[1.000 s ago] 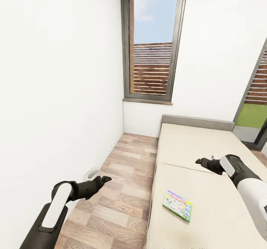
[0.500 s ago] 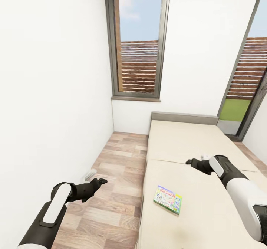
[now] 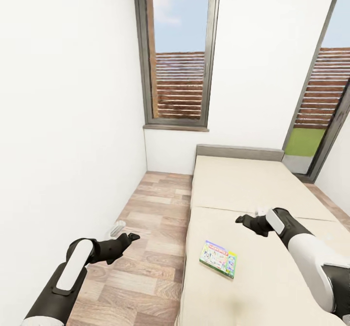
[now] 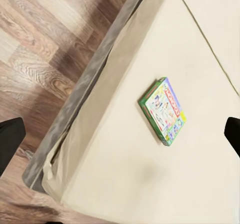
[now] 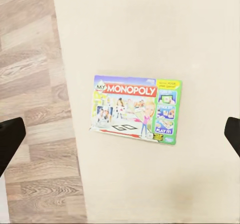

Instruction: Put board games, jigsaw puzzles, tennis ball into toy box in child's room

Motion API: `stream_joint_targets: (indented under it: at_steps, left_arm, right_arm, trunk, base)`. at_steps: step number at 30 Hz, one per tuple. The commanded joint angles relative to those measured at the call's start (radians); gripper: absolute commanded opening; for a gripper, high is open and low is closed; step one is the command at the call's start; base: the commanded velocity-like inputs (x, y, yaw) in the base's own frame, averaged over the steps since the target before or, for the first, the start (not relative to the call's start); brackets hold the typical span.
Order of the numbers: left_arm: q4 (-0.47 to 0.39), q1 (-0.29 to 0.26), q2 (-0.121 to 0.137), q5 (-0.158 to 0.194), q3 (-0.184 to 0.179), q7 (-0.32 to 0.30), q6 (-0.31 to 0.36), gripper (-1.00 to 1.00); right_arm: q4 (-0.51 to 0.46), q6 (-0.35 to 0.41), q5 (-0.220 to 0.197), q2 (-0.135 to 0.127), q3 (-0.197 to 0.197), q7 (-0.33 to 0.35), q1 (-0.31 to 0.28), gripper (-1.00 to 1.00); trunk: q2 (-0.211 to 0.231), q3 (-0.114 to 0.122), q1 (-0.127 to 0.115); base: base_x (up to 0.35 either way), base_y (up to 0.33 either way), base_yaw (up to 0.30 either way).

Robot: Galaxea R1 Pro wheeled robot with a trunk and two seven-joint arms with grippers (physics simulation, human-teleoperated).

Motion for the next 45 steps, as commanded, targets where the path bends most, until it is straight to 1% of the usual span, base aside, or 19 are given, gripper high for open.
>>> stream_joint_targets:
  at_steps: [1,4,12,17,18,21,22,24,26,27,29,30,32,33,37,40,42,43,45]
  left_arm:
    - [-0.001,-0.001,0.0,0.011,0.001,0.009,0.003,1.0]
    - [0.027,-0.01,-0.001,0.008,0.001,-0.006,0.002,1.0]
    - [0.09,-0.033,0.002,0.003,-0.001,-0.058,-0.016,1.0]
    - [0.163,-0.075,0.007,0.0,-0.004,-0.107,-0.067,1.0]
    - [0.163,-0.075,0.007,0.0,-0.004,-0.107,-0.067,1.0]
    - [0.236,-0.132,0.011,-0.013,-0.007,-0.161,-0.096,1.0]
    - [0.236,-0.132,0.011,-0.013,-0.007,-0.161,-0.096,1.0]
    - [0.29,-0.172,0.014,-0.038,-0.008,-0.206,-0.109,1.0]
    - [0.351,-0.21,0.016,-0.077,-0.008,-0.256,-0.121,1.0]
    - [0.351,-0.21,0.016,-0.077,-0.008,-0.256,-0.121,1.0]
    - [0.419,-0.247,0.017,-0.12,-0.007,-0.312,-0.14,1.0]
    - [0.419,-0.247,0.017,-0.12,-0.007,-0.312,-0.14,1.0]
    - [0.493,-0.285,0.018,-0.159,-0.007,-0.371,-0.168,1.0]
    - [0.493,-0.285,0.018,-0.159,-0.007,-0.371,-0.168,1.0]
    - [0.634,-0.359,0.016,-0.218,-0.009,-0.471,-0.232,1.0]
    - [0.66,-0.373,0.014,-0.229,-0.01,-0.49,-0.248,1.0]
    - [0.697,-0.393,0.011,-0.25,-0.01,-0.517,-0.278,1.0]
    - [0.697,-0.393,0.011,-0.25,-0.01,-0.517,-0.278,1.0]
    - [0.726,-0.407,0.009,-0.265,-0.01,-0.534,-0.302,1.0]
  right_arm:
    - [0.0,0.006,0.007,0.0,-0.008,0.004,-0.001,1.0]
    - [0.027,0.016,0.003,0.001,-0.012,0.005,-0.005,1.0]
    - [0.043,0.025,0.0,-0.001,-0.015,0.016,-0.008,1.0]
    - [0.046,0.03,0.001,-0.006,-0.016,0.08,-0.009,1.0]
    - [0.046,0.03,0.001,-0.006,-0.016,0.08,-0.009,1.0]
    - [0.047,0.035,0.003,-0.015,-0.017,0.135,-0.01,1.0]
    - [0.047,0.035,0.003,-0.015,-0.017,0.135,-0.01,1.0]
    - [0.047,0.045,0.003,-0.023,-0.017,0.158,-0.012,1.0]
    - [0.047,0.058,0.002,-0.032,-0.017,0.174,-0.018,1.0]
    - [0.047,0.058,0.002,-0.032,-0.017,0.174,-0.018,1.0]
    - [0.047,0.068,0.001,-0.039,-0.017,0.185,-0.025,1.0]
    - [0.047,0.068,0.001,-0.039,-0.017,0.185,-0.025,1.0]
    - [0.046,0.075,0.0,-0.045,-0.017,0.193,-0.031,1.0]
    - [0.046,0.075,0.0,-0.045,-0.017,0.193,-0.031,1.0]
    - [0.027,0.082,-0.003,-0.053,-0.018,0.216,-0.037,1.0]
    - [0.016,0.082,-0.003,-0.054,-0.019,0.228,-0.036,1.0]
    - [-0.011,0.082,-0.003,-0.056,-0.02,0.263,-0.032,1.0]
    - [-0.011,0.082,-0.003,-0.056,-0.02,0.263,-0.032,1.0]
    - [-0.031,0.081,-0.003,-0.057,-0.021,0.299,-0.029,1.0]
  trunk:
    - [-0.008,-0.005,0.004]
    - [-0.029,-0.014,0.016]
    - [-0.085,-0.039,0.046]
    - [-0.12,-0.055,0.065]
    - [-0.127,-0.058,0.069]
    - [-0.148,-0.068,0.081]
    - [-0.155,-0.071,0.085]
    - [-0.169,-0.077,0.092]
    - [-0.183,-0.083,0.1]
    - [-0.19,-0.086,0.104]
    - [-0.204,-0.093,0.111]
    - [-0.211,-0.096,0.115]
    - [-0.225,-0.102,0.123]
    - [-0.232,-0.105,0.127]
    - [-0.26,-0.118,0.142]
    - [-0.281,-0.127,0.154]
    - [-0.295,-0.133,0.161]
    - [-0.302,-0.137,0.165]
    - [-0.316,-0.143,0.173]
  base:
    - [0.0,0.0,-0.014]
    - [0.0,0.0,-0.009]
    - [0.0,0.0,-0.004]
    - [0.0,0.0,-0.001]
    - [0.0,0.0,0.0]
    - [0.0,0.0,0.0]
    - [0.0,0.0,0.0]
    - [0.0,0.0,0.0]
    - [0.0,0.0,0.0]
    - [0.0,0.0,0.0]
    - [0.0,0.0,0.0]
    - [0.0,0.0,0.0]
    - [0.0,0.0,0.0]
    - [0.0,0.0,0.0]
    - [0.0,0.0,0.0]
    - [0.0,0.0,0.0]
    - [0.0,0.0,0.0]
    - [0.0,0.0,0.0]
    - [0.0,0.0,0.0]
